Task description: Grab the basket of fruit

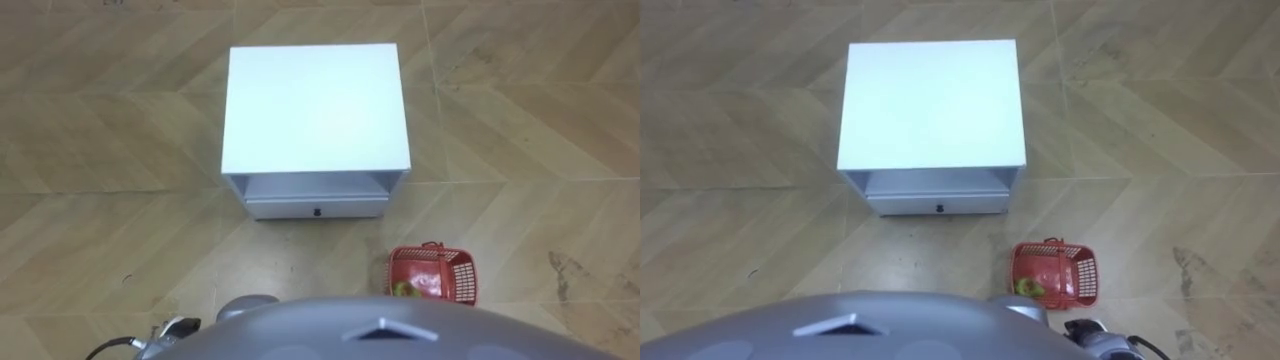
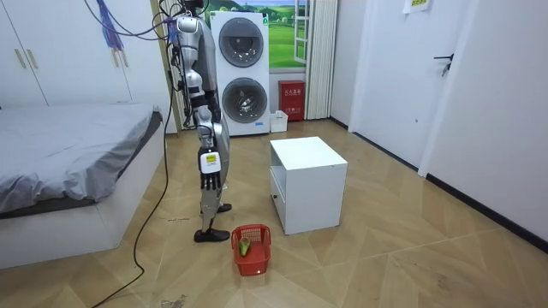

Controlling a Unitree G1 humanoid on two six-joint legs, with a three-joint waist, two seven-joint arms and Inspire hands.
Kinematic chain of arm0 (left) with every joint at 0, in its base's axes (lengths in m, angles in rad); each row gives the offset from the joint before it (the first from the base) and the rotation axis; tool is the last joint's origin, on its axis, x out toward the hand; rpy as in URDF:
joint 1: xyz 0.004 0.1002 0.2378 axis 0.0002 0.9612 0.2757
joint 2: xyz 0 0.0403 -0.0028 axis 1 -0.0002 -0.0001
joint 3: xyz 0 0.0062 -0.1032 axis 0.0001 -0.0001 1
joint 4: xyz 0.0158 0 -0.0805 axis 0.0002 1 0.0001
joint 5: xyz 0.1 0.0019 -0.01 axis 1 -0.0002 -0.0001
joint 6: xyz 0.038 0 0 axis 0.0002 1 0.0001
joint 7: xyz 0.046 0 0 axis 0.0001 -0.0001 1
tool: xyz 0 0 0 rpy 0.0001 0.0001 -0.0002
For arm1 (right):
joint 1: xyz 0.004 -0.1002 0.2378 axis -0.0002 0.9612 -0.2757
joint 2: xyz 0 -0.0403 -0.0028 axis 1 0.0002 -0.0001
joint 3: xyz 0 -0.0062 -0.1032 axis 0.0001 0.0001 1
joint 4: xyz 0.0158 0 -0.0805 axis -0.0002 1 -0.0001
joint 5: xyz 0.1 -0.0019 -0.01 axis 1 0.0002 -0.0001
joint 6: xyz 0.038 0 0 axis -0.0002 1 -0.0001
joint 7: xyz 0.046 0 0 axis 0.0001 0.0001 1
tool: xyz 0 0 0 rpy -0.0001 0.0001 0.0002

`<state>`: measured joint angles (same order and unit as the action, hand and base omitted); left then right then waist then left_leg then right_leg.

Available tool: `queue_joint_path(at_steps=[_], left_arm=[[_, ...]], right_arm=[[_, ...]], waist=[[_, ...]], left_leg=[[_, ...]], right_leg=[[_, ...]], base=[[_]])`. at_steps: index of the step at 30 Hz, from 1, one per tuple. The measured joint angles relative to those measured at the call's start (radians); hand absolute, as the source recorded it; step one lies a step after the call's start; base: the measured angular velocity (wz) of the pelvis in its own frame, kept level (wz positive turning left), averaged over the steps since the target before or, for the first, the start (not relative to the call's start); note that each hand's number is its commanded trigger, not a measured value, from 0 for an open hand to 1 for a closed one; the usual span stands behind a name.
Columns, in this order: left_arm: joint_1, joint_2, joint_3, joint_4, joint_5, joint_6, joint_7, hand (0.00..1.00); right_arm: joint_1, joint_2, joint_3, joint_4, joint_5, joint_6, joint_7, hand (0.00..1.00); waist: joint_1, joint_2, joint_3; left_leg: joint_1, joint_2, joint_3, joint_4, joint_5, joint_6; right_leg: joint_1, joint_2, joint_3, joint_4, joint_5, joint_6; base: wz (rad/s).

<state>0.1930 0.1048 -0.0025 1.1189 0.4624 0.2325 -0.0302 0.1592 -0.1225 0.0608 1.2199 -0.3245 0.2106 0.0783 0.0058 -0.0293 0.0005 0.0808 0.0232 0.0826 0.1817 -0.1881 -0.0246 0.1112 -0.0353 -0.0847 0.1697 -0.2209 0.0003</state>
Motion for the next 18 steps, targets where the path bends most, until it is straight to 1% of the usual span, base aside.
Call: queue_joint_path(at_steps=[11,18], left_arm=[[0.002,0.000,0.001,0.000,0.000,0.002,0.000,0.00],[0.015,0.000,0.001,0.000,0.000,0.002,-0.002,0.00]], right_arm=[[0.000,0.000,-0.002,0.001,0.002,0.001,-0.005,0.00],[0.001,-0.001,-0.005,0.002,0.004,0.000,-0.036,0.00]], waist=[[0.000,0.001,-0.0004],[-0.001,-0.002,0.0001]], left_leg=[[0.000,0.000,-0.001,0.000,0.000,0.000],[0.003,-0.002,-0.001,0.000,0.000,0.000]], right_leg=[[0.000,-0.001,0.001,-0.001,0.000,0.000],[0.003,-0.004,0.000,0.000,-0.001,0.002]], base=[[0.00],[0.00]])
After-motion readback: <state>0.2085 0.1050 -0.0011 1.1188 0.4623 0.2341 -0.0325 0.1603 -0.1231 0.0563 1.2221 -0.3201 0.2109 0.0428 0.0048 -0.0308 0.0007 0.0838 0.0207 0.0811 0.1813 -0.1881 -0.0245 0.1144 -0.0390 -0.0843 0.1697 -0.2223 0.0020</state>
